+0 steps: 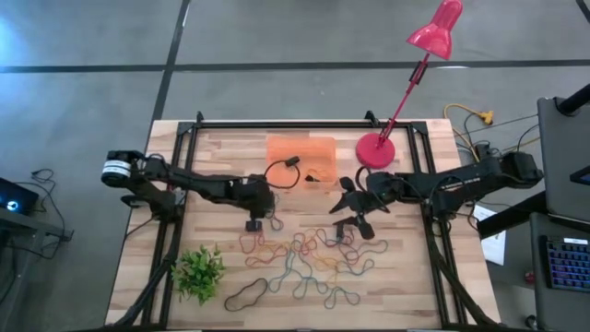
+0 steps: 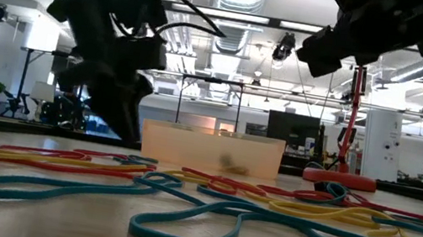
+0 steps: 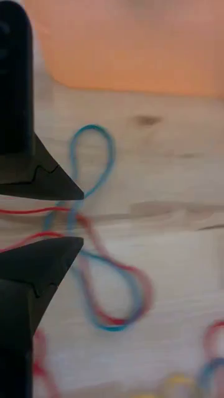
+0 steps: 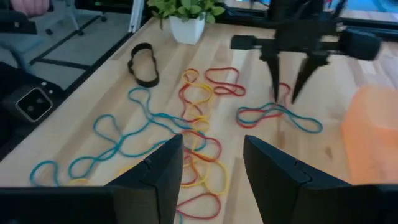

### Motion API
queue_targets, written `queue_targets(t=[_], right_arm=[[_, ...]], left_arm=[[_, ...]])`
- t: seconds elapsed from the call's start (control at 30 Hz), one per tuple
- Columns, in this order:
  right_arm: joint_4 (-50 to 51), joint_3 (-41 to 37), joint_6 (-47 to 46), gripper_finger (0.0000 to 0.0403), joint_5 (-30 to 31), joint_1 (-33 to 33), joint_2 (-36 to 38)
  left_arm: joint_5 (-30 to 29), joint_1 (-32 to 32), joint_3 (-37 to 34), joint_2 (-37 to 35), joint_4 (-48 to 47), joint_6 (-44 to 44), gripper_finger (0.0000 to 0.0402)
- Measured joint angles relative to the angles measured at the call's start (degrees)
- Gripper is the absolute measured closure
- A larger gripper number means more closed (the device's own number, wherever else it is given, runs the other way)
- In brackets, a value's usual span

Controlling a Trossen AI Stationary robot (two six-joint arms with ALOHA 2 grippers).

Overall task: Pick and place rubber bands into bin
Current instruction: Put the blue rubber band into the orange bin

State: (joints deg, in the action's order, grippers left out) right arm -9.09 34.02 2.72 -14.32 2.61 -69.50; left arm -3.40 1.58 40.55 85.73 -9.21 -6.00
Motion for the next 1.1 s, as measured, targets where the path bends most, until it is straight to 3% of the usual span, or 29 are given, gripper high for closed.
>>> queue_targets(t=[0.37, 0.8, 1.1], right_arm=[[1.7, -0.6, -1.7, 0.0262, 5.5, 4.4, 0.0], [1.7, -1.2, -2.8, 0.0269, 5.5, 5.6, 0.0], [1.6, -1.5, -3.4, 0.028, 5.5, 5.7, 0.0]], left_arm=[[0.0, 0.6, 2.6, 3.9, 1.2, 14.3, 0.0312], [-3.9, 0.6, 3.0, 7.0, 1.1, 17.7, 0.0317], [-2.3, 0.6, 3.0, 7.0, 0.4, 17.7, 0.0394]])
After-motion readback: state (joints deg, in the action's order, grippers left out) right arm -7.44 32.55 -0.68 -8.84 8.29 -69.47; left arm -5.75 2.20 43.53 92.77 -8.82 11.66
